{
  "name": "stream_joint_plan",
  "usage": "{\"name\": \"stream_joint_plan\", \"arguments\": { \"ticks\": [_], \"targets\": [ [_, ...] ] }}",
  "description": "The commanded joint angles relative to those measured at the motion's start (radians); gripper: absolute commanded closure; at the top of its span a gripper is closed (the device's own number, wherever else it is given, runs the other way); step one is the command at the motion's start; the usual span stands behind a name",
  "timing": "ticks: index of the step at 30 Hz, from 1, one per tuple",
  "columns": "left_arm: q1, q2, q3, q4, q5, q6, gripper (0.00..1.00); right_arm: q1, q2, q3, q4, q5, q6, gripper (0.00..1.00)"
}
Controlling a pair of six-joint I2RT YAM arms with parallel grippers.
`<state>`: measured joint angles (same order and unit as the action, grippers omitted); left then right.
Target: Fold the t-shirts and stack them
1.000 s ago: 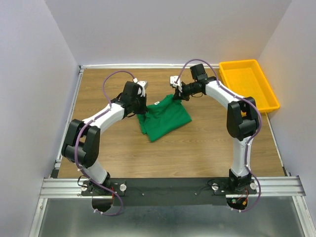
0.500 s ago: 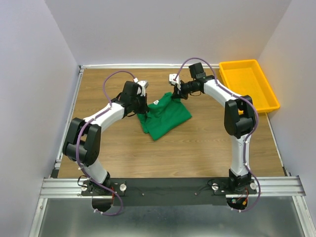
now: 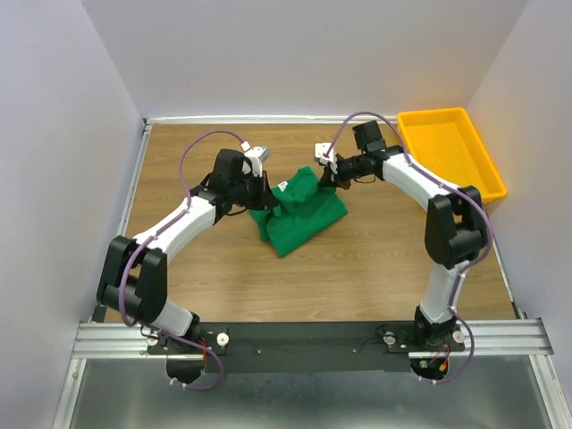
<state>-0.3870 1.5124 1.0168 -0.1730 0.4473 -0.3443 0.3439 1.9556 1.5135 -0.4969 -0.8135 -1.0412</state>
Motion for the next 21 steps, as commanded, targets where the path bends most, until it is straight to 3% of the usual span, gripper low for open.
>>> {"name": "stream_joint_plan", "arguments": {
  "ticks": [1, 6, 14, 21],
  "targets": [
    [-0.041, -0.089, -0.063, 0.039, 0.099, -0.054, 1.0, -0.019, -0.135, -0.126, -0.003, -0.015, -0.029, 0.99],
    [-0.154, -0.147, -0.115, 0.078, 0.102, -0.14, 1.0, -0.039, -0.342, -0.301, -0.008, -0.019, -0.062, 0.99],
    [-0.423, -0.221, -0.181, 0.144, 0.024, -0.324, 1.0, -0.052, -0.67, -0.593, -0.029, 0.057, -0.115, 1.0],
    [-0.509, -0.273, -0.285, 0.167, -0.051, -0.426, 1.0, -0.06, -0.804, -0.725, -0.028, 0.105, -0.112, 0.99]
  ]
}}
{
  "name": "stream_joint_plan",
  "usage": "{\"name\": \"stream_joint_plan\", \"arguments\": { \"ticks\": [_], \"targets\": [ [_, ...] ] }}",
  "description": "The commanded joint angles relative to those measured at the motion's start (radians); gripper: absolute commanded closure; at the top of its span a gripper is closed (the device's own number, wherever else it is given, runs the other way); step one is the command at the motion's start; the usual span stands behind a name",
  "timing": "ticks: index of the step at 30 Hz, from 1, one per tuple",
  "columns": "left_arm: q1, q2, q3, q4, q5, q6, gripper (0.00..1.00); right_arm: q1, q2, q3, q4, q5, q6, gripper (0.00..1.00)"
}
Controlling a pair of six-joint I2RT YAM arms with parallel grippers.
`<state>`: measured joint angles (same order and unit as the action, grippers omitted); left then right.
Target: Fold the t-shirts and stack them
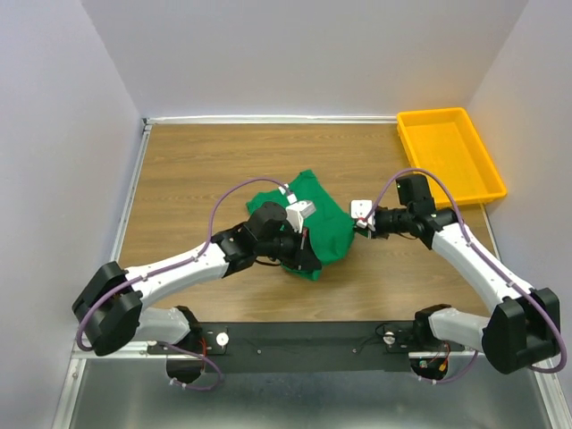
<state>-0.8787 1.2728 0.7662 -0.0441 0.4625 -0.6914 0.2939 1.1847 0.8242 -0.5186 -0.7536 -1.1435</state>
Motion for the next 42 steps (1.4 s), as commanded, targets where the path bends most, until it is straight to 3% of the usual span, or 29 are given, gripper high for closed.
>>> {"name": "stream_joint_plan", "arguments": {
  "ticks": [1, 7, 14, 27, 42],
  "targets": [
    [-0.019, -0.041, -0.041, 0.038, -0.079, -0.083, 1.0, -0.01, -0.031, -0.039, -0.006, 0.045, -0.01, 0.99],
    [0.004, -0.092, -0.048, -0.022, -0.188, -0.068, 1.0, -0.012, 0.045, 0.016, -0.006, 0.053, -0.028, 0.99],
    [0.139, -0.084, -0.019, -0.065, -0.205, 0.027, 1.0, -0.012, 0.194, 0.136, -0.006, -0.019, -0.055, 0.99],
    [0.357, 0.075, 0.102, -0.108, -0.127, 0.256, 1.0, 0.001, 0.542, 0.47, -0.008, -0.089, -0.07, 1.0],
    [0.514, 0.134, 0.131, -0.105, -0.097, 0.326, 1.0, 0.05, 0.828, 0.785, -0.008, -0.116, 0.005, 0.99]
  ]
}}
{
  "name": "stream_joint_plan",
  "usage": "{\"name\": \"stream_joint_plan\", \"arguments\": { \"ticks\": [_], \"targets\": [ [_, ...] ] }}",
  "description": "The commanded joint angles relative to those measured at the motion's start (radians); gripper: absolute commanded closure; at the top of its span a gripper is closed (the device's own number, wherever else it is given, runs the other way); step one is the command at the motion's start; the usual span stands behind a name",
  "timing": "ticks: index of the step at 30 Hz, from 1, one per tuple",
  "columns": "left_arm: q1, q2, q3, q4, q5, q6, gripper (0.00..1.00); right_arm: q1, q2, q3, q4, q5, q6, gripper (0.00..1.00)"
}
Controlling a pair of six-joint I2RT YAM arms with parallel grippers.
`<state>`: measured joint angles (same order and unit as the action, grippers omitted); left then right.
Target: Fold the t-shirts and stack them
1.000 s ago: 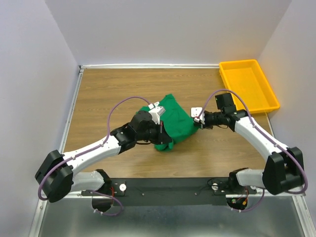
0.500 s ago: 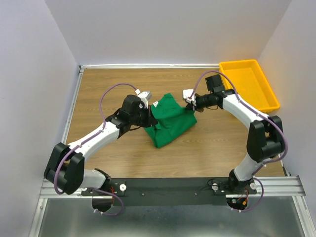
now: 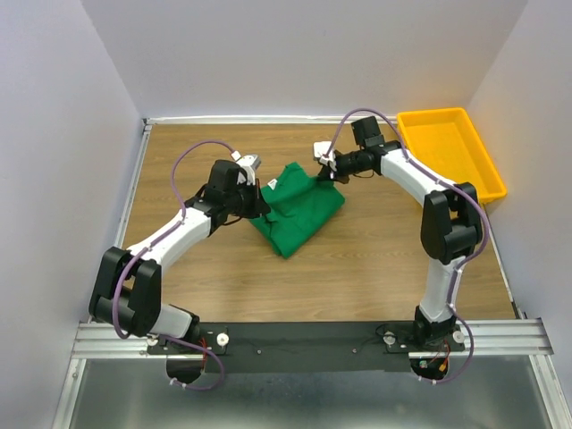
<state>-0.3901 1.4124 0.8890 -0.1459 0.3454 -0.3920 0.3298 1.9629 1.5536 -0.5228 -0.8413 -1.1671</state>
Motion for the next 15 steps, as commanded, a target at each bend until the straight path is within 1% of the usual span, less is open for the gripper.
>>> {"name": "stream_joint_plan", "arguments": {
  "ticks": [1, 7, 12, 15],
  "targets": [
    [0.036, -0.004, 0.002, 0.008, 0.026, 0.027, 1.0, 0.021, 0.059, 0.066, -0.002, -0.028, 0.032, 0.99],
    [0.08, 0.013, -0.024, 0.043, 0.024, 0.013, 1.0, 0.055, 0.146, 0.154, -0.002, -0.007, 0.076, 0.98],
    [0.1, 0.04, -0.019, 0.051, 0.033, 0.019, 1.0, 0.061, 0.212, 0.247, 0.0, 0.01, 0.125, 0.96],
    [0.106, 0.068, -0.013, 0.055, 0.041, 0.03, 1.0, 0.06, 0.231, 0.275, 0.0, 0.015, 0.139, 0.96]
  ]
}}
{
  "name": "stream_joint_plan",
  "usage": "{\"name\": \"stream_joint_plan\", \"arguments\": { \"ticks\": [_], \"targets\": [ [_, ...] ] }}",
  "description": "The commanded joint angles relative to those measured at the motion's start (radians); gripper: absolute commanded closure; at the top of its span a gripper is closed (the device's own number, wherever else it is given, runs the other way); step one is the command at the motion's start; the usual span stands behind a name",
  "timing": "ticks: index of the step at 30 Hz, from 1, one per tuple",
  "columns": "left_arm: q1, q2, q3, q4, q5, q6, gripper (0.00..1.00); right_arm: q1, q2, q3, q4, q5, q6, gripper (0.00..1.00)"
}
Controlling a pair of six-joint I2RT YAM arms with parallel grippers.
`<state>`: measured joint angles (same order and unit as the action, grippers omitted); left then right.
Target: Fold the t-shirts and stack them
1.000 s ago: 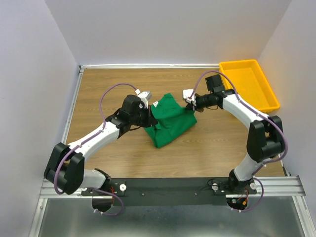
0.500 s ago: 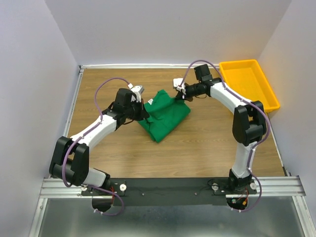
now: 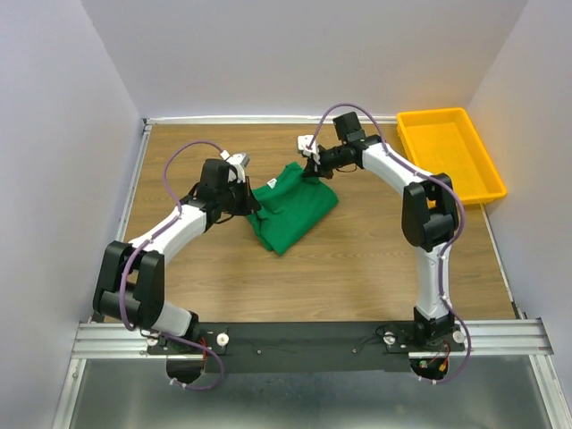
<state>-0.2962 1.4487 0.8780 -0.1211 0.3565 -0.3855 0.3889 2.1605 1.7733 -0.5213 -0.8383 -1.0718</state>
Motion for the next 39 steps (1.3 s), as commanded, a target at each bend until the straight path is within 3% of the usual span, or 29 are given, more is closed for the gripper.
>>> {"name": "stream_joint_plan", "arguments": {
  "ticks": [1, 27, 29, 30, 31, 33, 36, 38, 39],
  "targets": [
    [0.015, 0.039, 0.004, 0.034, 0.038, 0.026, 1.0, 0.001, 0.044, 0.061, -0.003, 0.011, 0.047, 0.95],
    [0.051, 0.165, 0.078, 0.06, 0.038, 0.05, 1.0, 0.008, 0.101, 0.117, 0.0, 0.051, 0.09, 0.92],
    [0.058, 0.174, 0.093, 0.043, -0.011, 0.031, 0.97, 0.01, 0.123, 0.136, 0.026, 0.068, 0.136, 0.84],
    [0.061, 0.174, 0.098, 0.038, -0.045, 0.017, 0.9, 0.013, 0.133, 0.168, 0.049, 0.082, 0.18, 0.77],
    [0.066, 0.165, 0.105, 0.032, -0.124, -0.019, 0.74, 0.019, 0.143, 0.188, 0.075, 0.102, 0.304, 0.5],
    [0.081, 0.139, 0.113, 0.011, -0.2, -0.044, 0.61, 0.024, 0.189, 0.265, 0.133, 0.16, 0.422, 0.3],
    [0.088, 0.098, 0.15, -0.043, -0.399, -0.07, 0.45, 0.027, 0.266, 0.363, 0.179, 0.298, 0.724, 0.21],
    [0.088, 0.073, 0.176, -0.081, -0.459, -0.07, 0.32, 0.028, 0.3, 0.471, 0.181, 0.423, 0.824, 0.19],
    [0.088, 0.046, 0.182, -0.089, -0.494, -0.066, 0.31, 0.027, 0.308, 0.486, 0.182, 0.445, 0.87, 0.19]
  ]
}}
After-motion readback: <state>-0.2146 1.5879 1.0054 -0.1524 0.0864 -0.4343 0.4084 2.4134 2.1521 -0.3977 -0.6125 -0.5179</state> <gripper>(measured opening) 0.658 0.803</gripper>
